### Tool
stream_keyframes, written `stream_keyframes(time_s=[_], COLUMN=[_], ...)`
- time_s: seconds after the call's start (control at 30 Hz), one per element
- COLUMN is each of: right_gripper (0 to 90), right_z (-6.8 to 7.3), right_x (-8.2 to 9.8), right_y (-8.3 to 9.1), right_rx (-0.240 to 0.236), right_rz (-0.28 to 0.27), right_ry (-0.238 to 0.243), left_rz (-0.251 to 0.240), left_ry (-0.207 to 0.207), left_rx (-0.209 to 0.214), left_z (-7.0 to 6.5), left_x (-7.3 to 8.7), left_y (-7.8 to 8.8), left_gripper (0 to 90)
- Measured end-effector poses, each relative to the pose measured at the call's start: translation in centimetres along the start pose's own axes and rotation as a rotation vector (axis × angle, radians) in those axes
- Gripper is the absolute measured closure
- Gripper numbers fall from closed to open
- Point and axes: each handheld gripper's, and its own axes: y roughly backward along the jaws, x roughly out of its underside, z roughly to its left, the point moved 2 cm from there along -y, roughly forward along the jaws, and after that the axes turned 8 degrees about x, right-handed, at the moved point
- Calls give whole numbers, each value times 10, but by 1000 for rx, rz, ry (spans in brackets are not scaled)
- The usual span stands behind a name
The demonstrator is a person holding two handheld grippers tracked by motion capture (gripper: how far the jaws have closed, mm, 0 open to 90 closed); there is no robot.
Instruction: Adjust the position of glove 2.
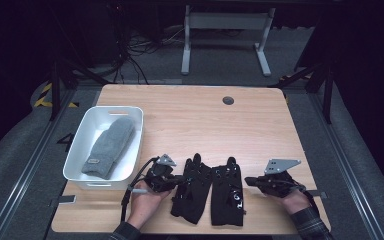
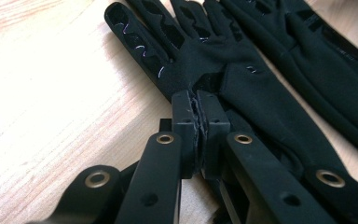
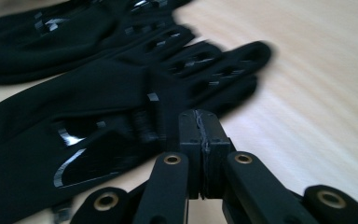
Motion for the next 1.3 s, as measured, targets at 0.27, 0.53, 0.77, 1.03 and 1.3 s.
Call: stream_keyframes(time_s=[0.27,0.53,0.77,1.03,1.3], right_gripper=[900,900,900,900,900], right_z=[19,18,18,22,24], right_x=[-1,-1,-3,-8,-15], right_y=[-16,-17,-20,-27,-35], right_rx=[-61,-69,-66,-74,-88], right_rz=[61,64,59,53,49], right_ry=[60,50,49,51,46], left_rz=[-61,-126,-145,-164,-165], left_ry=[14,12,1,-9,-29], left_rx=[41,123,174,238,276], left_z=[1,-7,-13,-17,-20], left_x=[-1,-6,-11,-22,-33], left_y=[10,19,20,16,12], left_gripper=[877,877,877,877,877])
